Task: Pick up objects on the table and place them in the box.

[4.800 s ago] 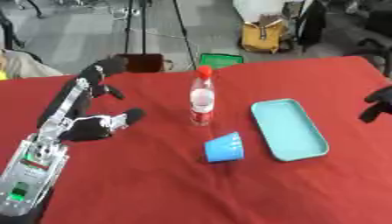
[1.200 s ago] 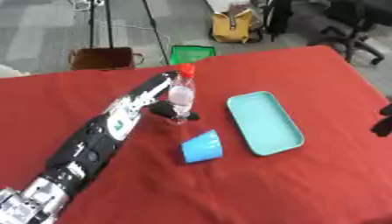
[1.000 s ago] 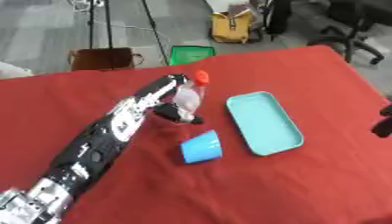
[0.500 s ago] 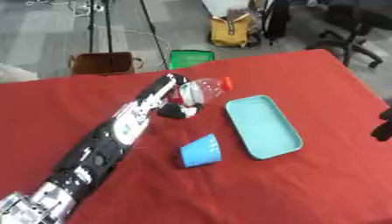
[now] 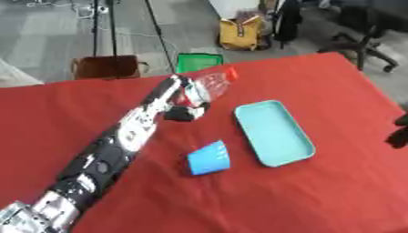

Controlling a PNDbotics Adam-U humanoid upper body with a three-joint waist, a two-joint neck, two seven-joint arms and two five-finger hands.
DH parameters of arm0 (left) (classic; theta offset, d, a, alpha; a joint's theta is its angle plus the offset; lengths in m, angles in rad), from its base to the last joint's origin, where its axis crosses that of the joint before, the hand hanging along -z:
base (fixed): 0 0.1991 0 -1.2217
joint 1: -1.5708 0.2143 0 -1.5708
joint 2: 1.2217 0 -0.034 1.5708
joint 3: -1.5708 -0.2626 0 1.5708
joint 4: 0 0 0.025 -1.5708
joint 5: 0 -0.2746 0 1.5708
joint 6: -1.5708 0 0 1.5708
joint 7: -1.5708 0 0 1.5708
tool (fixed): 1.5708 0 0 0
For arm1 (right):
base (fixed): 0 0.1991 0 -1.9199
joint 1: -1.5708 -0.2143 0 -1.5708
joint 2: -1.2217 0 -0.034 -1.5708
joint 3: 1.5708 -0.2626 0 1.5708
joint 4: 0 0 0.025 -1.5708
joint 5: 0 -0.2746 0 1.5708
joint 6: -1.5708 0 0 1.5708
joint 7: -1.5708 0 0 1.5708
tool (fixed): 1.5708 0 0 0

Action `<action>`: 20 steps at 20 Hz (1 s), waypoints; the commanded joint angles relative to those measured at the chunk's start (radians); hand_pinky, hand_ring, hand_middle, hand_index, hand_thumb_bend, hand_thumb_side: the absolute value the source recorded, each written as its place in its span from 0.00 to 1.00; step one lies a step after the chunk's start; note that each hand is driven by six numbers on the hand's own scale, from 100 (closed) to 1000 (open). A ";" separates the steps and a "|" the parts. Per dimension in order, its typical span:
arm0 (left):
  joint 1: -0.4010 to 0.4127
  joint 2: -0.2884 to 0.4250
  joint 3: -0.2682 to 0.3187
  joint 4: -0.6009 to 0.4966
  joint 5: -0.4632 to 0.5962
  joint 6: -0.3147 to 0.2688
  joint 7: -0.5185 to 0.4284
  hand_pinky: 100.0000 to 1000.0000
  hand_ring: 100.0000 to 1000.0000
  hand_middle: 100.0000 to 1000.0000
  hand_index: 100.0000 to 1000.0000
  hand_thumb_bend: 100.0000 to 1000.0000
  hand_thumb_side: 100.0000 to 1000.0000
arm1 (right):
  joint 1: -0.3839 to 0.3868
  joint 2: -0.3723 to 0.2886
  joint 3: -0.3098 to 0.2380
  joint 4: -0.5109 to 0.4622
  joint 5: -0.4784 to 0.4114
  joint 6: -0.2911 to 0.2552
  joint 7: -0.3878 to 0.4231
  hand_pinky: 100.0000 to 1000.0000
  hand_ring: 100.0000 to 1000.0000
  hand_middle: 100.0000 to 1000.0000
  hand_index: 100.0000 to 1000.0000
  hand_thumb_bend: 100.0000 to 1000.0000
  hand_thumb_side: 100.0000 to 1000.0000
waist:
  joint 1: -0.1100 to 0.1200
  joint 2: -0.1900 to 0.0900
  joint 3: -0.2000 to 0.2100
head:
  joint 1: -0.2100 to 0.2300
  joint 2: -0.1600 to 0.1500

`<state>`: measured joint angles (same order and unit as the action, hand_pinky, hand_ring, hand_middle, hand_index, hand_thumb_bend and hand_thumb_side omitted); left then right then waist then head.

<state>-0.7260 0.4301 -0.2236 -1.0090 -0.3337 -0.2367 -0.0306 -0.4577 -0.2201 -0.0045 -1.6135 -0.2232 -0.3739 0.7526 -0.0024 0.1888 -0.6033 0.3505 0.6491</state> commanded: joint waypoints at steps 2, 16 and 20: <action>-0.035 0.016 -0.044 -0.049 0.063 -0.048 -0.057 0.49 0.71 0.47 0.55 0.00 0.27 | -0.015 -0.003 0.003 -0.015 -0.013 -0.151 0.154 0.57 0.51 0.65 0.74 0.09 0.43 | 0.000 -0.024 -0.017 | 0.013 -0.006; -0.083 0.038 -0.063 -0.060 -0.001 -0.149 -0.271 0.58 0.75 0.53 0.63 0.04 0.20 | -0.031 0.032 0.027 -0.053 -0.031 -0.118 0.154 0.57 0.50 0.65 0.74 0.09 0.43 | 0.030 -0.021 -0.119 | 0.091 -0.013; -0.096 0.057 -0.046 -0.095 -0.062 -0.166 -0.331 0.63 0.74 0.54 0.65 0.17 0.13 | -0.034 0.037 0.033 -0.066 -0.032 -0.103 0.154 0.57 0.50 0.65 0.74 0.09 0.43 | 0.048 -0.019 -0.133 | 0.113 -0.014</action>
<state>-0.7977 0.4558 -0.2856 -1.0766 -0.3774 -0.3982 -0.3436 -0.4749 -0.1779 0.0277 -1.6525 -0.2477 -0.3509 0.7756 0.0534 0.1811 -0.7344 0.4552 0.6474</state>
